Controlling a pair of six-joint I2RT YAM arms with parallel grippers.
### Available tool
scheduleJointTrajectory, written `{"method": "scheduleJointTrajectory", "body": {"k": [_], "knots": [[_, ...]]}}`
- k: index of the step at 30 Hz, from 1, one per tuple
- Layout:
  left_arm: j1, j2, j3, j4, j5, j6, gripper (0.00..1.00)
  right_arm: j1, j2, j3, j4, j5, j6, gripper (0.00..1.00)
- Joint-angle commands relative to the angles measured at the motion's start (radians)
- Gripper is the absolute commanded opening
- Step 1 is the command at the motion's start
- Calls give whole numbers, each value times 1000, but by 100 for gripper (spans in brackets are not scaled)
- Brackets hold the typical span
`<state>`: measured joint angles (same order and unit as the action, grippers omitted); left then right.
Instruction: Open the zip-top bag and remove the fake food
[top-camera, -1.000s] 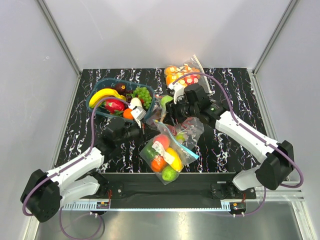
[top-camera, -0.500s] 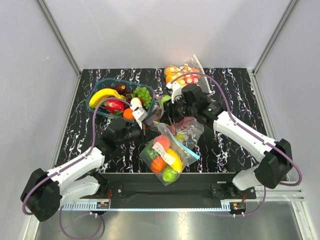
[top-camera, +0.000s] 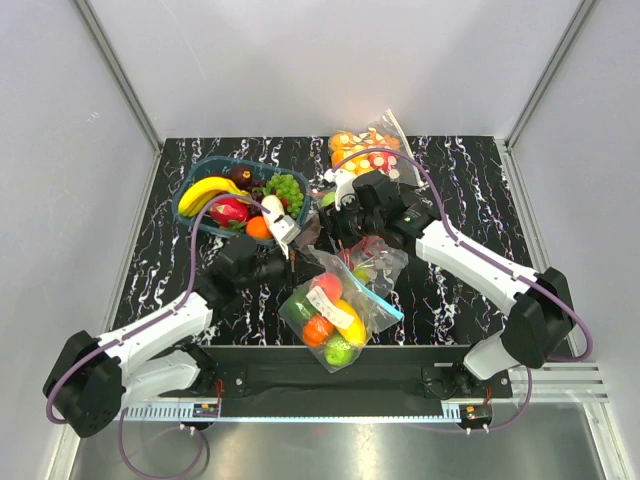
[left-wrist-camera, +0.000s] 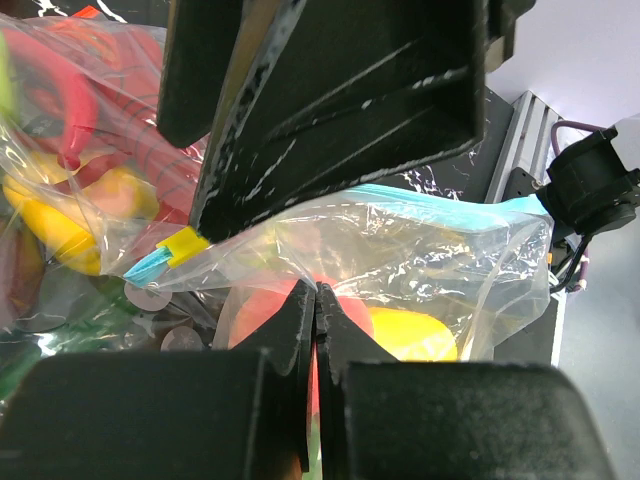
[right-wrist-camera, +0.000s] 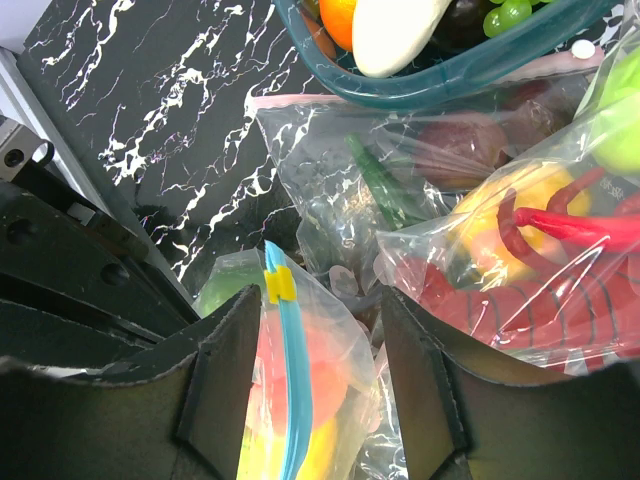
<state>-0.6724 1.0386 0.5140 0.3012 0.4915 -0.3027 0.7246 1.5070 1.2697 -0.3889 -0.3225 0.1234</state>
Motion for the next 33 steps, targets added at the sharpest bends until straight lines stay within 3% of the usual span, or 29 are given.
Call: {"method": "scheduleJointTrajectory", "body": {"k": [1,18,25,29,33], "knots": [[-12,8,46,36,12,24,0,21,2,23,41,14,-22,59],[-27,17,54,21,-11,37,0,47,16,-1,5,4,-53,62],[-30,9,47,9,-31,43,0,47,7,-12,-19,-23,-68,46],[-30,0,43,-7,-51,42,0,47,7,-13,-18,-21,-65,27],[-30,-23,29,-43,-91,37,6,47,-7,-15,1,-1,-51,19]]}}
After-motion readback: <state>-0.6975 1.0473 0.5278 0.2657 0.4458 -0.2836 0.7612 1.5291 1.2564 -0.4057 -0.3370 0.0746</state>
